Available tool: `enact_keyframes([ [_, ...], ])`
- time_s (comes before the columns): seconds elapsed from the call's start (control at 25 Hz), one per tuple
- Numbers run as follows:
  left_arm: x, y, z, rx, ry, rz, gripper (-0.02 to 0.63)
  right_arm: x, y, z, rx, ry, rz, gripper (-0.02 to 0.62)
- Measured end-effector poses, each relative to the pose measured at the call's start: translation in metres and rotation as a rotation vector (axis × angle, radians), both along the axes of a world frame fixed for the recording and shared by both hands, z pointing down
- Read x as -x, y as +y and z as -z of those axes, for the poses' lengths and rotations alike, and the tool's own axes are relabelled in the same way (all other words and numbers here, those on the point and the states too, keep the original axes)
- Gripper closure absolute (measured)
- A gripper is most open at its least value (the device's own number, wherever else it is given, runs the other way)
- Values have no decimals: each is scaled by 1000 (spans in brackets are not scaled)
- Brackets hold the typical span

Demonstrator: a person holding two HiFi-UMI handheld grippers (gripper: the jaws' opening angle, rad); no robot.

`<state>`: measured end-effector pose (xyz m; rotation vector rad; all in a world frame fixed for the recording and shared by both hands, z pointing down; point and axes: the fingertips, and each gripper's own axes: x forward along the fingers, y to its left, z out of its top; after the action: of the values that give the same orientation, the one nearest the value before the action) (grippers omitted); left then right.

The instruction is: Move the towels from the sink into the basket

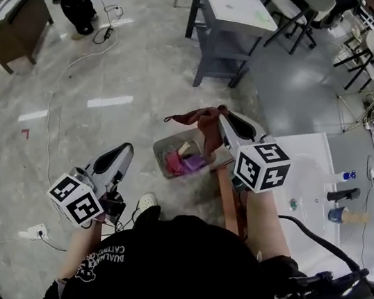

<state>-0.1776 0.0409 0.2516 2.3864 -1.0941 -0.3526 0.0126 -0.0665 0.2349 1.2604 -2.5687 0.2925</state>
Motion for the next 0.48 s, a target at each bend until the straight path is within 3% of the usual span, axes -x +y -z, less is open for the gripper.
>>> enact_keyframes([
  [0.24,42,-34,3,12,-12,-18,603,27,-22,5,10,-22,-39,541],
  [0.48,59,-68,7,4,-30,-91,603,46,-40,-5,33,-24,-89,541],
])
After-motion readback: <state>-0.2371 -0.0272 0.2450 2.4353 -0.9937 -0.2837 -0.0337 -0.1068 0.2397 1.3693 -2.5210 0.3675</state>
